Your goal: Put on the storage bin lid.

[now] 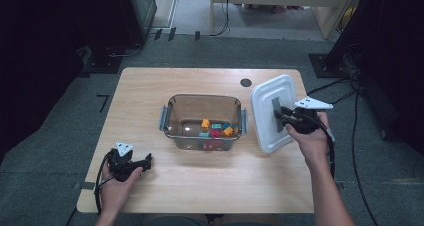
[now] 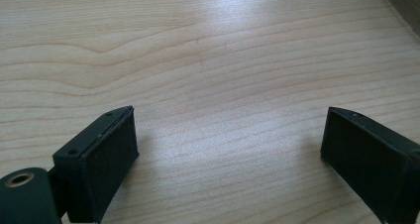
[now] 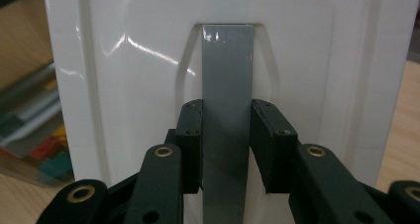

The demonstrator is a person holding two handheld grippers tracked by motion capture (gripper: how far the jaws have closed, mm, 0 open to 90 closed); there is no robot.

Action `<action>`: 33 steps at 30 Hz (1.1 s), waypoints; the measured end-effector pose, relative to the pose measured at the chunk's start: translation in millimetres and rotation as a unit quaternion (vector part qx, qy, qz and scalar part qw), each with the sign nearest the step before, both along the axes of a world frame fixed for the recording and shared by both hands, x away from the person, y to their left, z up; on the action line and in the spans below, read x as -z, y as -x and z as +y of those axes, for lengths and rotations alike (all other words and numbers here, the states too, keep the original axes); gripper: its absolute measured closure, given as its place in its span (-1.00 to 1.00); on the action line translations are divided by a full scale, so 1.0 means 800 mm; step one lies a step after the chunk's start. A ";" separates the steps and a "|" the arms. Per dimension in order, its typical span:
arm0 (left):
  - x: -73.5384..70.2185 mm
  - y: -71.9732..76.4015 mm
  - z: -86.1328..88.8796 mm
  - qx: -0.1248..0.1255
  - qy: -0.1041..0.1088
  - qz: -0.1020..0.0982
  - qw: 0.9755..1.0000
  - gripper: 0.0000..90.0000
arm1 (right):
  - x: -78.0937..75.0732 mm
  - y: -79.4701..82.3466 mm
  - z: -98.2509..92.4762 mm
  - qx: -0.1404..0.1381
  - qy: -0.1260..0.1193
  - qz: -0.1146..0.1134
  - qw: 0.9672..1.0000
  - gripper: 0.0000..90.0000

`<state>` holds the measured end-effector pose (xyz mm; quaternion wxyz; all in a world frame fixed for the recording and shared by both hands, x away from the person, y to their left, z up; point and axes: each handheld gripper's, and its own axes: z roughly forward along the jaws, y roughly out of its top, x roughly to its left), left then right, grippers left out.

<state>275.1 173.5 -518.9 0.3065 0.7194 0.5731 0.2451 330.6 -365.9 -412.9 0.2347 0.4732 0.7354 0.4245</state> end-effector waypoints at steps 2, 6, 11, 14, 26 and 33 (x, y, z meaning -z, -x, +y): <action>0.000 0.000 0.000 0.001 0.000 0.000 1.000 -0.84 | -0.008 0.000 0.006 -0.024 -0.002 -0.012 1.000 0.52; 0.000 0.000 0.000 0.001 0.001 0.000 1.000 -0.84 | -0.025 -0.002 0.022 -0.073 -0.016 -0.024 0.997 0.52; 0.000 -0.001 0.001 0.003 -0.001 -0.001 1.000 -0.84 | -0.044 -0.010 0.050 -0.132 -0.022 -0.028 0.991 0.52; 0.000 -0.001 0.001 0.005 -0.002 0.000 1.000 -0.84 | -0.052 -0.016 0.074 -0.168 -0.014 -0.031 0.985 0.52; 0.000 -0.001 0.001 0.004 0.000 0.000 1.000 -0.84 | -0.048 -0.040 0.189 -0.307 0.051 -0.015 0.950 0.52; 0.000 -0.002 0.001 0.004 -0.001 0.000 1.000 -0.84 | -0.045 -0.057 0.226 -0.311 0.038 0.021 0.949 0.88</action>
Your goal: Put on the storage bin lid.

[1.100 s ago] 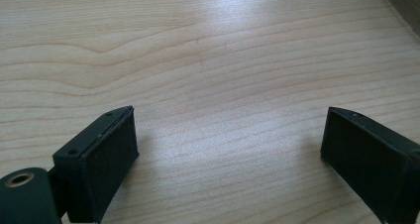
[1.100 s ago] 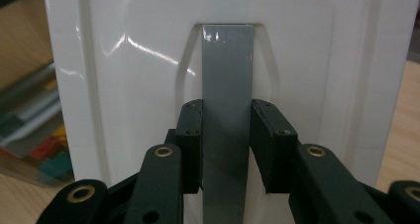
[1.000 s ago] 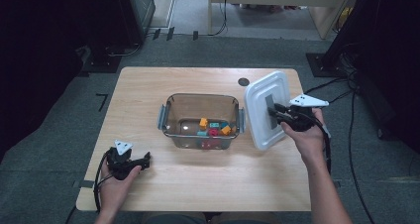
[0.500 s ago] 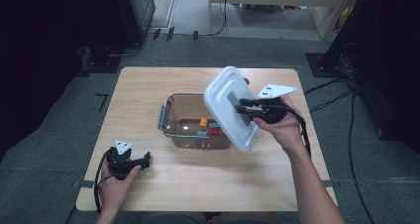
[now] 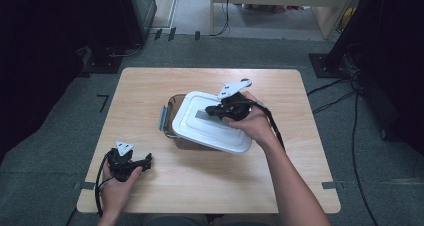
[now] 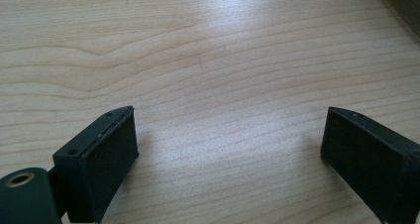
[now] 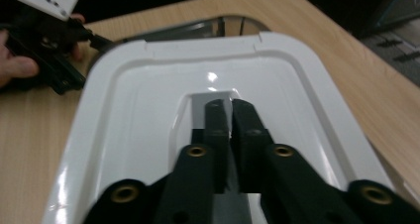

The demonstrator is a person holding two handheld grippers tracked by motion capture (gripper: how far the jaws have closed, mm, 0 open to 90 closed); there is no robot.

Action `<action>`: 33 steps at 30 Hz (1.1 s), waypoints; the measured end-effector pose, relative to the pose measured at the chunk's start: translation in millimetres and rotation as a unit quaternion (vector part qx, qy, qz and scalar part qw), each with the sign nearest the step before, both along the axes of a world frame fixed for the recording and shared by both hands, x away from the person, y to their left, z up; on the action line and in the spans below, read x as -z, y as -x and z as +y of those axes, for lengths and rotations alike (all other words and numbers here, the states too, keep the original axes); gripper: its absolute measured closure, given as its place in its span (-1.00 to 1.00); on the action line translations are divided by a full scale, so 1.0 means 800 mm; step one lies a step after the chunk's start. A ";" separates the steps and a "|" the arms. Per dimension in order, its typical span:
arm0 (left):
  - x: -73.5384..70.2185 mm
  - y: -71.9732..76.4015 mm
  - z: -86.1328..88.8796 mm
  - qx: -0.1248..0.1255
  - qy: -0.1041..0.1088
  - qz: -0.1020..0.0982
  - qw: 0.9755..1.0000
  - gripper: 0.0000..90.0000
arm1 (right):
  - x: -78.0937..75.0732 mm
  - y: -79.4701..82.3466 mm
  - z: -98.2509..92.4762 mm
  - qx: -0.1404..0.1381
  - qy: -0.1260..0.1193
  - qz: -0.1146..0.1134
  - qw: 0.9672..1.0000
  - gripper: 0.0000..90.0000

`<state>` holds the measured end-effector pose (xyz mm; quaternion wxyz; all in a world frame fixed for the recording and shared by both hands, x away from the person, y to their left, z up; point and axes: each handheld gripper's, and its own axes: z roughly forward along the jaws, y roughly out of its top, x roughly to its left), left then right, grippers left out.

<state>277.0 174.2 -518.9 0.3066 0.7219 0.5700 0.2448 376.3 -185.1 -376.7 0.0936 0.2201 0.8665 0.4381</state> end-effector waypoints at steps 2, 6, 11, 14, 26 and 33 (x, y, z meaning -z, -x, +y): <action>0.000 0.000 0.000 0.000 0.000 0.000 1.000 -0.84 | 0.005 0.001 0.006 -0.015 0.002 0.006 1.000 0.81; 0.000 0.000 0.000 0.000 0.000 0.000 1.000 -0.84 | -0.004 0.008 0.003 0.008 0.012 0.004 1.000 0.66; 0.000 -0.001 0.000 0.001 0.000 0.000 1.000 -0.84 | -0.012 0.023 -0.019 0.038 0.007 0.006 0.999 0.49; 0.000 -0.001 0.000 0.001 0.000 0.000 1.000 -0.84 | -0.005 0.030 -0.031 0.051 0.010 0.012 0.999 0.45; 0.000 -0.001 0.000 0.001 0.000 0.000 1.000 -0.84 | 0.013 0.029 -0.032 0.035 0.013 0.009 0.999 0.38; 0.000 -0.001 0.000 0.001 0.000 0.000 1.000 -0.84 | 0.014 0.019 -0.014 -0.046 0.007 0.004 0.999 0.51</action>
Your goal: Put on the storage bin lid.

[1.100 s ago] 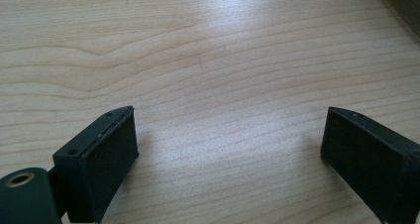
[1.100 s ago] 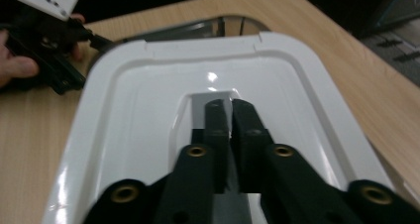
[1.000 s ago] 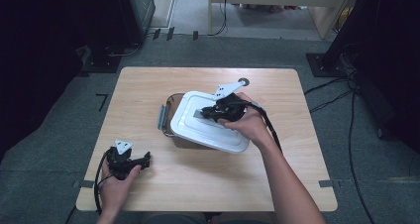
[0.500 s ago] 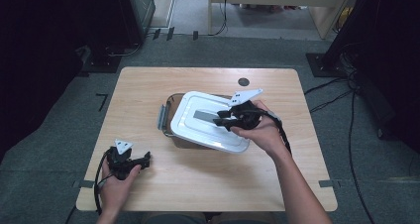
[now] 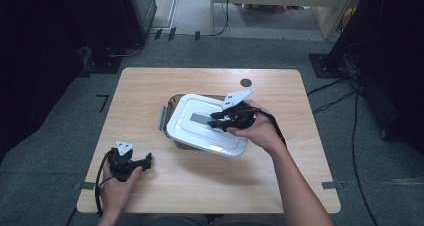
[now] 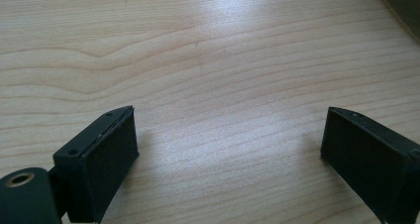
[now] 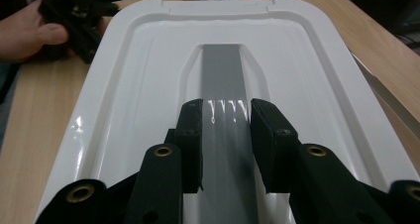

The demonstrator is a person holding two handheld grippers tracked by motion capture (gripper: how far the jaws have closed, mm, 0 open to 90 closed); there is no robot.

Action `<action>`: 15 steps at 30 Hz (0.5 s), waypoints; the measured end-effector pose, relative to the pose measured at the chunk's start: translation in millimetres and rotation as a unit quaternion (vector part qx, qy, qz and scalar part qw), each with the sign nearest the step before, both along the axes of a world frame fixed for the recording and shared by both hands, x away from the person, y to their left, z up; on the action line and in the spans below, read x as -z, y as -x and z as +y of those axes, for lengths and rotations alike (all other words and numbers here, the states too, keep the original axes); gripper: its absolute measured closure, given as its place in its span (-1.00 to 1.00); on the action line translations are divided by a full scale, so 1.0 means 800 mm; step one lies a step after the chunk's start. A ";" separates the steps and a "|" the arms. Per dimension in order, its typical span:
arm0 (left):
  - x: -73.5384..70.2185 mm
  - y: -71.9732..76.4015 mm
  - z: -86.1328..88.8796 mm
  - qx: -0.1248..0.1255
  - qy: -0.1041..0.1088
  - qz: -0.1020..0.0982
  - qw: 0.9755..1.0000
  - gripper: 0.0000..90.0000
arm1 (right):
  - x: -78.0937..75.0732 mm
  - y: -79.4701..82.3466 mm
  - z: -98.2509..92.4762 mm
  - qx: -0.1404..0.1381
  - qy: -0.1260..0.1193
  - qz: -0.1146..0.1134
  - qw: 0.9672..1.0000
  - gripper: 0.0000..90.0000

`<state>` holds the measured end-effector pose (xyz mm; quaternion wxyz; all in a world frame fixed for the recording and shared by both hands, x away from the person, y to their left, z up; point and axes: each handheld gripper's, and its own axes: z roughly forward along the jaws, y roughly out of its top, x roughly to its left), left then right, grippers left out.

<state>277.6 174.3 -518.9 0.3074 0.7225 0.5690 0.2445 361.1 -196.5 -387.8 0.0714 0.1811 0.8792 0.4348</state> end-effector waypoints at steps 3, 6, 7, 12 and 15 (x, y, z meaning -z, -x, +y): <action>0.000 0.000 0.000 0.000 0.000 0.000 1.000 -0.84 | -0.003 -0.009 0.010 -0.032 0.011 -0.001 0.999 0.52; 0.000 0.000 0.000 0.000 0.000 0.001 1.000 -0.84 | -0.007 -0.021 0.019 -0.054 0.024 -0.001 0.998 0.51; 0.000 0.000 0.000 0.000 0.000 0.001 1.000 -0.84 | -0.007 -0.025 0.022 -0.059 0.028 -0.001 0.998 0.51; 0.000 0.000 0.000 0.001 0.000 0.001 1.000 -0.84 | -0.008 -0.040 0.029 -0.076 0.030 0.006 0.997 0.51; 0.000 0.000 0.000 0.001 -0.001 0.001 1.000 -0.84 | -0.007 -0.048 0.022 -0.068 0.018 0.018 0.997 0.51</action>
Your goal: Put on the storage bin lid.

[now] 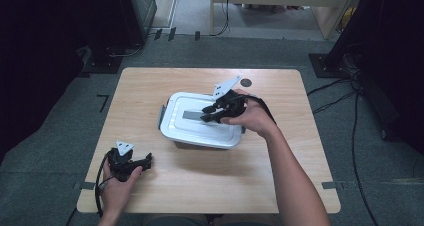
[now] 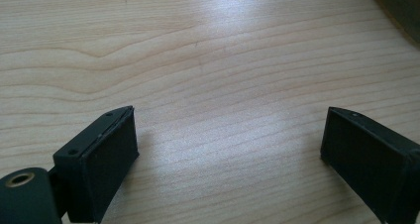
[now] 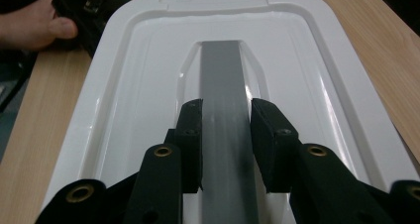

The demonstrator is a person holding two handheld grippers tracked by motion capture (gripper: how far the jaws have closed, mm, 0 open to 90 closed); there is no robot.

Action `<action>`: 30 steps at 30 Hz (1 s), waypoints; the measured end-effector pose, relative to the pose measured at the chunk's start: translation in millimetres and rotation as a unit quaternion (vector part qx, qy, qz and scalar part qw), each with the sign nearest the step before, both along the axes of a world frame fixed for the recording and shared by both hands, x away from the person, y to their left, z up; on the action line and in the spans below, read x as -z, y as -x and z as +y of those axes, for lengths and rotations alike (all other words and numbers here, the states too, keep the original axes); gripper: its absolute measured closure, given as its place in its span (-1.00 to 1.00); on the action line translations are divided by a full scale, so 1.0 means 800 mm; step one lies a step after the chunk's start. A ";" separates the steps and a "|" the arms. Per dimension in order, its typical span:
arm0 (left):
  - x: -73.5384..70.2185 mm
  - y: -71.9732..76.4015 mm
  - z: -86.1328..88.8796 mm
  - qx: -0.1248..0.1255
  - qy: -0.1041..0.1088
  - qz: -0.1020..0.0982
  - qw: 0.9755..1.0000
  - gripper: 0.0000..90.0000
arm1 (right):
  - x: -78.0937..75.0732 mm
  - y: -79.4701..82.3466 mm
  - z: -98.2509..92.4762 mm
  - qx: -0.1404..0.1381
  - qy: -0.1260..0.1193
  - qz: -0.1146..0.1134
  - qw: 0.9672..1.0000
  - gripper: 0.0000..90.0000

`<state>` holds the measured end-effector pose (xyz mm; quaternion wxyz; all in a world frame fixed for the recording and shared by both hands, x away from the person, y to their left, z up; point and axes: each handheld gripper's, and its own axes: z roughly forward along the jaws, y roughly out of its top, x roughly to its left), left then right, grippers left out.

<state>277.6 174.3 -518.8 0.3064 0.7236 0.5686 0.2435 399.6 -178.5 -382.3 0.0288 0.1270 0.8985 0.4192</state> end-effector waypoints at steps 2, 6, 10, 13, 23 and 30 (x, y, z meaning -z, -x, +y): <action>0.000 0.000 0.000 0.000 0.000 0.000 1.000 -0.84 | -0.001 -0.004 -0.004 0.014 -0.002 0.009 1.000 0.49; 0.000 0.000 0.000 -0.001 0.001 0.000 1.000 -0.84 | -0.005 -0.004 -0.003 0.056 0.009 0.000 0.998 0.33; 0.000 0.000 0.000 -0.001 0.000 -0.001 1.000 -0.84 | -0.019 0.006 -0.004 0.102 0.006 -0.017 0.995 0.26; 0.000 0.000 0.000 -0.001 0.001 -0.002 1.000 -0.84 | -0.028 0.018 -0.010 0.134 -0.004 -0.024 0.991 0.25; 0.000 0.001 0.000 -0.003 0.000 -0.002 1.000 -0.84 | -0.012 0.044 -0.052 0.231 -0.002 -0.013 0.973 0.15; 0.000 0.001 0.000 -0.003 0.001 -0.001 1.000 -0.84 | 0.003 0.067 -0.104 0.345 -0.055 0.022 0.937 0.16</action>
